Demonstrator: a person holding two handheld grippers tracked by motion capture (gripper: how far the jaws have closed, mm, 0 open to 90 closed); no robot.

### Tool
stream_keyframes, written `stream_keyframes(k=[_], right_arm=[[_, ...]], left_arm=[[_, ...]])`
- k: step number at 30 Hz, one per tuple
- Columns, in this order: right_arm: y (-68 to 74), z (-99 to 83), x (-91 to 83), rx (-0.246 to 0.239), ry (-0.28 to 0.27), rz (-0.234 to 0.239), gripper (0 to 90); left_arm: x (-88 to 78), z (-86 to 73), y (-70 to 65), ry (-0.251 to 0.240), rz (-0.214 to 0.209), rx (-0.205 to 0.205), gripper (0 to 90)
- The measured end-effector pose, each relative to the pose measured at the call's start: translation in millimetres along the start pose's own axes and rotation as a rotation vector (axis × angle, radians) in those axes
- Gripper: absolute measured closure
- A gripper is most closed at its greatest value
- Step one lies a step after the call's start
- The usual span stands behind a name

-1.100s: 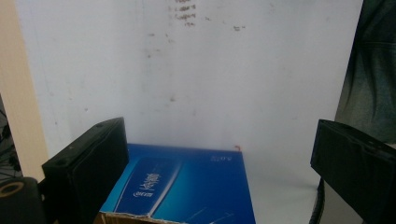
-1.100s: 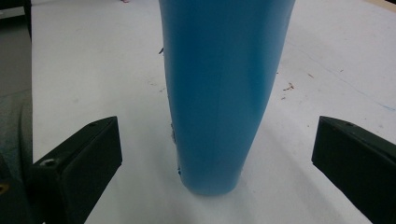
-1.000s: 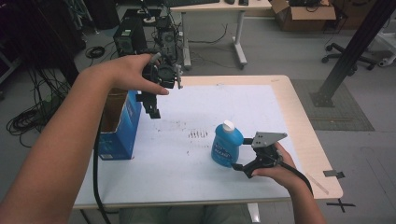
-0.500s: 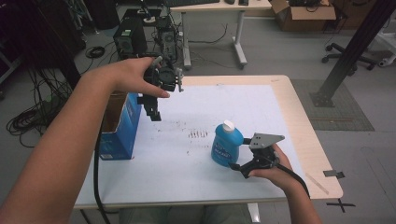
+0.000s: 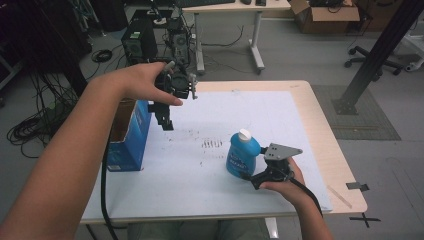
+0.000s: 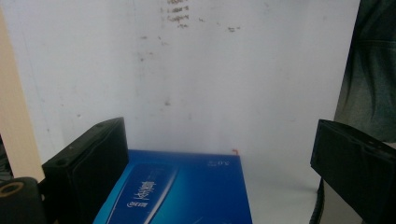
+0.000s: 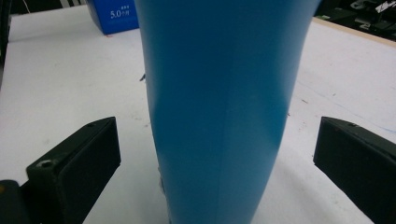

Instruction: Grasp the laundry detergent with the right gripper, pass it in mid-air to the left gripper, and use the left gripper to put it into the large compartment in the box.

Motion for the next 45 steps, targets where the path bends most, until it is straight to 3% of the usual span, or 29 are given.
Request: stream_keyframes(k=[18,33,45], right_arm=[[-0.5,-5.6,12.4,0.046,-0.094,-0.027,0.3],[-1.6,-9.8,19.8,0.069,-0.123,-0.036,2.6],[-0.4,-9.8,24.9,0.058,-0.141,-0.055,7.1]], left_arm=[[-0.1,0.6,-0.5,-0.001,0.0,0.006,4.6],[0.0,-0.5,-0.6,0.003,-0.001,-0.001,4.6],[-0.6,-0.3,-1.1,0.001,0.0,0.001,4.6]])
Point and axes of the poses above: each handheld gripper's, and its own axes: x roughly forward along the jaws, z roughly out of its top, y roughly to its left, the point moved 3 cm from there along x, roughly forward along the jaws, and after that the axes turned 9 degrees about x, right-handed, at the moved point
